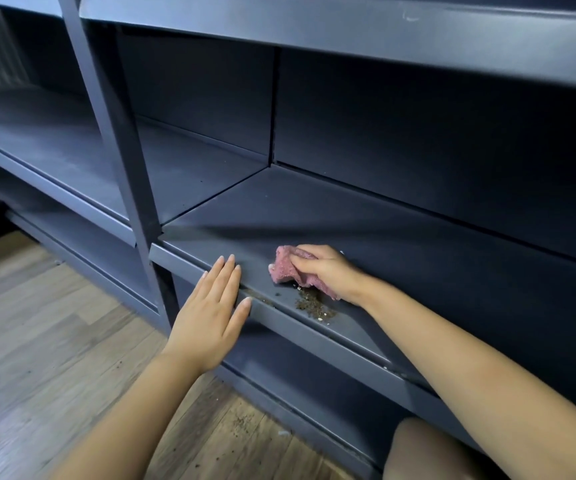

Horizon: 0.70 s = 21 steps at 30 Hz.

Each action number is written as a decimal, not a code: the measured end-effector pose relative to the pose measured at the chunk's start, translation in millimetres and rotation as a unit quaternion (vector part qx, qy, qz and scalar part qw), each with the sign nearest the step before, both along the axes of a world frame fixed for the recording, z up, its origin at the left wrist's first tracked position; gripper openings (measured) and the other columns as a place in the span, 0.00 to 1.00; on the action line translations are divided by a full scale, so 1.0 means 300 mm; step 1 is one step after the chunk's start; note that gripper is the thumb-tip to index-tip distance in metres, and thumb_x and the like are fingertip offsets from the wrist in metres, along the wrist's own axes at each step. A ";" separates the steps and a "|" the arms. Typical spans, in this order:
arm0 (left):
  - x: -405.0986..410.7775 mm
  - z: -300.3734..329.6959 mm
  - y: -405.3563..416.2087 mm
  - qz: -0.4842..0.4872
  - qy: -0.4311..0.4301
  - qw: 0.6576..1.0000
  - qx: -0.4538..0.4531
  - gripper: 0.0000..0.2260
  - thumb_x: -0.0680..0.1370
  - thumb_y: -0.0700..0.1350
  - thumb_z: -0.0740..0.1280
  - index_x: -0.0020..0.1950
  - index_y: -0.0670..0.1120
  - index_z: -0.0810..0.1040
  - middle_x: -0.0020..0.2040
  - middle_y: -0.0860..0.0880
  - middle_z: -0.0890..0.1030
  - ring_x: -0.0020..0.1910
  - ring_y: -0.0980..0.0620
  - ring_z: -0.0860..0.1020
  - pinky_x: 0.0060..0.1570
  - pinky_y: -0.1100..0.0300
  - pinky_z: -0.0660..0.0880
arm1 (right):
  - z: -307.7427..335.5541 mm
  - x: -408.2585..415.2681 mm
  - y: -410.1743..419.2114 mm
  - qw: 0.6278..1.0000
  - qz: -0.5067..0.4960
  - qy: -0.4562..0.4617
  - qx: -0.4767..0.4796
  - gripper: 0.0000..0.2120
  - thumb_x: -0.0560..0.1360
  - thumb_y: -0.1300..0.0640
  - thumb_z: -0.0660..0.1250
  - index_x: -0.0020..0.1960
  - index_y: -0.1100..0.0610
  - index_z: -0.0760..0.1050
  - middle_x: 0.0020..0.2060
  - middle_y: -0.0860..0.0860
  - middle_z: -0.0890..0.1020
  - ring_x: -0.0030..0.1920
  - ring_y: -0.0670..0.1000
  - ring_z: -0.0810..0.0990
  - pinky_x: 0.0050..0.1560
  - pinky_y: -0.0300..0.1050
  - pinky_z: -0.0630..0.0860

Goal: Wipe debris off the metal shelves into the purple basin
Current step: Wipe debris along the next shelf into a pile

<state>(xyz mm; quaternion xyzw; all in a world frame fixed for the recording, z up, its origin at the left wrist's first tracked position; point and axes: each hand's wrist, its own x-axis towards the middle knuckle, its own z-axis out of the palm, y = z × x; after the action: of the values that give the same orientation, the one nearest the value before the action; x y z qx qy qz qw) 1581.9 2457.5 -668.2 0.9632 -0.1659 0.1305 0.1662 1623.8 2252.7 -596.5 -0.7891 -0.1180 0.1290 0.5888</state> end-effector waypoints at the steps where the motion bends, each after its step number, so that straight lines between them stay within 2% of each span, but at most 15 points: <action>1: 0.000 0.004 0.000 -0.001 -0.003 1.000 0.003 0.40 0.69 0.70 0.23 0.73 0.47 0.40 0.75 0.54 0.42 0.74 0.59 0.37 0.69 0.67 0.31 | 0.012 -0.008 -0.009 1.000 -0.001 -0.006 -0.006 0.09 0.80 0.65 0.58 0.56 0.59 0.74 0.44 0.53 0.84 0.42 0.43 0.79 0.48 0.33 0.71; 2: -0.001 0.009 -0.001 -0.003 -0.006 1.000 0.005 0.41 0.69 0.70 0.23 0.73 0.47 0.40 0.75 0.54 0.42 0.74 0.59 0.37 0.69 0.66 0.32 | 0.026 -0.021 -0.023 1.000 -0.009 -0.015 -0.011 0.09 0.80 0.65 0.58 0.56 0.59 0.74 0.37 0.47 0.84 0.35 0.38 0.78 0.41 0.28 0.71; 3: -0.001 0.015 -0.001 -0.006 -0.006 1.000 0.004 0.41 0.69 0.70 0.23 0.73 0.47 0.41 0.75 0.54 0.42 0.74 0.58 0.37 0.70 0.65 0.33 | 0.039 -0.036 -0.039 1.000 -0.024 -0.019 -0.001 0.09 0.80 0.65 0.57 0.57 0.59 0.73 0.36 0.46 0.83 0.33 0.38 0.78 0.35 0.26 0.71; 4: -0.003 0.021 0.001 -0.008 -0.008 1.000 0.003 0.41 0.68 0.70 0.22 0.73 0.47 0.41 0.74 0.54 0.42 0.74 0.58 0.38 0.71 0.64 0.33 | 0.044 -0.048 -0.065 0.998 -0.051 -0.017 0.015 0.10 0.80 0.65 0.57 0.58 0.59 0.73 0.41 0.48 0.83 0.36 0.39 0.80 0.33 0.26 0.71; 6: 0.000 0.028 0.010 -0.014 -0.010 1.000 0.025 0.40 0.69 0.69 0.22 0.73 0.47 0.42 0.74 0.53 0.43 0.74 0.56 0.39 0.72 0.64 0.34 | 0.037 -0.077 -0.128 0.990 -0.128 -0.019 0.050 0.10 0.81 0.64 0.55 0.56 0.57 0.74 0.50 0.54 0.81 0.45 0.45 0.81 0.38 0.29 0.75; 7: 0.003 0.032 0.013 -0.017 -0.024 0.999 0.045 0.39 0.72 0.67 0.24 0.74 0.45 0.44 0.75 0.51 0.45 0.75 0.54 0.42 0.72 0.63 0.34 | 0.021 -0.094 -0.162 0.982 -0.187 -0.034 0.016 0.09 0.82 0.61 0.55 0.53 0.54 0.74 0.50 0.54 0.80 0.48 0.49 0.80 0.44 0.36 0.77; 9: -0.001 0.038 0.017 -0.028 -0.042 0.996 0.078 0.32 0.81 0.61 0.34 0.73 0.40 0.55 0.75 0.44 0.57 0.75 0.46 0.55 0.73 0.60 0.41 | -0.009 -0.132 -0.214 0.951 -0.268 -0.065 -0.142 0.10 0.81 0.52 0.55 0.52 0.53 0.74 0.49 0.55 0.80 0.51 0.56 0.79 0.54 0.49 0.76; 10: -0.004 0.038 0.013 -0.032 -0.047 0.995 0.084 0.29 0.83 0.58 0.38 0.72 0.38 0.59 0.73 0.43 0.61 0.73 0.44 0.60 0.72 0.59 0.44 | -0.022 -0.153 -0.222 0.936 -0.278 -0.071 -0.206 0.12 0.81 0.49 0.55 0.54 0.54 0.73 0.50 0.56 0.80 0.53 0.58 0.78 0.56 0.51 0.74; 13: -0.012 0.028 -0.012 -0.038 -0.043 0.996 0.067 0.29 0.84 0.56 0.41 0.71 0.34 0.64 0.72 0.40 0.66 0.71 0.43 0.62 0.72 0.58 0.45 | -0.028 -0.196 -0.163 0.912 -0.250 -0.081 -0.315 0.14 0.81 0.49 0.53 0.59 0.55 0.71 0.55 0.56 0.79 0.57 0.56 0.76 0.56 0.46 0.68; 16: -0.017 0.026 -0.029 -0.033 -0.032 0.998 0.046 0.32 0.83 0.57 0.40 0.71 0.34 0.66 0.71 0.40 0.67 0.72 0.45 0.59 0.72 0.60 0.42 | -0.013 -0.187 -0.050 0.913 -0.221 -0.108 -0.326 0.15 0.82 0.50 0.52 0.63 0.55 0.70 0.62 0.55 0.77 0.62 0.55 0.74 0.56 0.43 0.67; 19: -0.017 0.018 -0.033 -0.034 -0.031 0.998 0.032 0.34 0.82 0.59 0.37 0.72 0.35 0.64 0.73 0.41 0.65 0.73 0.47 0.56 0.72 0.62 0.39 | -0.010 -0.169 0.025 0.912 -0.191 -0.119 -0.344 0.16 0.82 0.50 0.52 0.66 0.54 0.69 0.62 0.52 0.76 0.63 0.54 0.73 0.58 0.44 0.66; 21: -0.013 0.010 -0.036 -0.027 -0.051 0.998 0.023 0.38 0.80 0.62 0.33 0.74 0.37 0.61 0.75 0.42 0.61 0.74 0.50 0.52 0.72 0.64 0.36 | -0.012 -0.161 0.042 0.928 -0.177 -0.102 -0.311 0.16 0.82 0.50 0.53 0.64 0.54 0.70 0.60 0.51 0.78 0.62 0.54 0.74 0.58 0.45 0.67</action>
<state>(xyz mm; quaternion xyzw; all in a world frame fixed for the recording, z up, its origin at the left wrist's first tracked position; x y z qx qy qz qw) 1578.0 2446.9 -665.1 0.9541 -0.2031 0.1706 0.1389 1575.5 2265.2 -600.1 -0.9498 0.0102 -0.0277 0.3116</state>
